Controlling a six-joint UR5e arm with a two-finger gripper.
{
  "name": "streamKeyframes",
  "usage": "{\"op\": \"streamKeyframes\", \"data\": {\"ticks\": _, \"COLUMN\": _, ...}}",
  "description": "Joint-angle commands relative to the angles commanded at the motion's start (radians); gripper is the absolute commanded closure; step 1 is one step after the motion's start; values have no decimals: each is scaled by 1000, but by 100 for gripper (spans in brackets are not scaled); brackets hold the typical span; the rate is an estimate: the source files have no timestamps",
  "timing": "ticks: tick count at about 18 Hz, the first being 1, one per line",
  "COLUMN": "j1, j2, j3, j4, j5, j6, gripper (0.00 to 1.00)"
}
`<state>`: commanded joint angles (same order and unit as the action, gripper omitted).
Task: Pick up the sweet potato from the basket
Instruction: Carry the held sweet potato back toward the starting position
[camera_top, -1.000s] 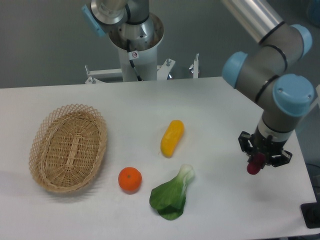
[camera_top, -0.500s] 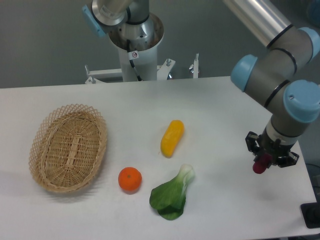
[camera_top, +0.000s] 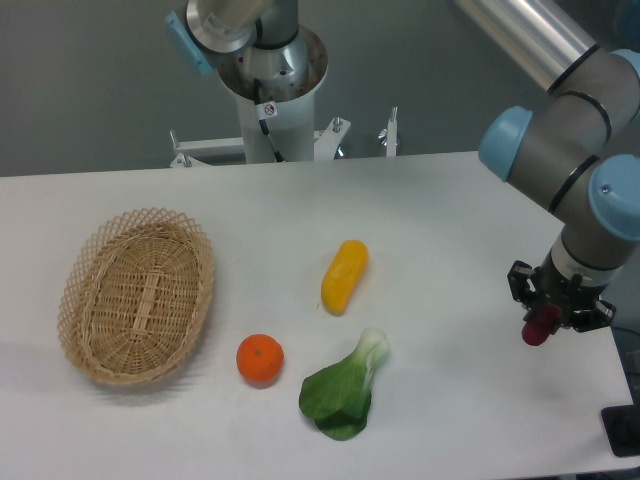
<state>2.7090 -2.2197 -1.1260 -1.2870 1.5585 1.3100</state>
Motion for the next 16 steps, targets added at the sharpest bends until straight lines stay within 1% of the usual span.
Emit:
{"op": "streamKeyframes", "data": {"ticks": 5, "j1": 2, "j2": -2, "j3": 0, "j4": 2, "j5": 0, "j6": 40, "gripper": 85}}
{"op": "streamKeyframes", "data": {"ticks": 16, "j1": 2, "j2": -2, "j3": -2, "j4": 3, "j5": 2, "j6": 40, "gripper": 85}}
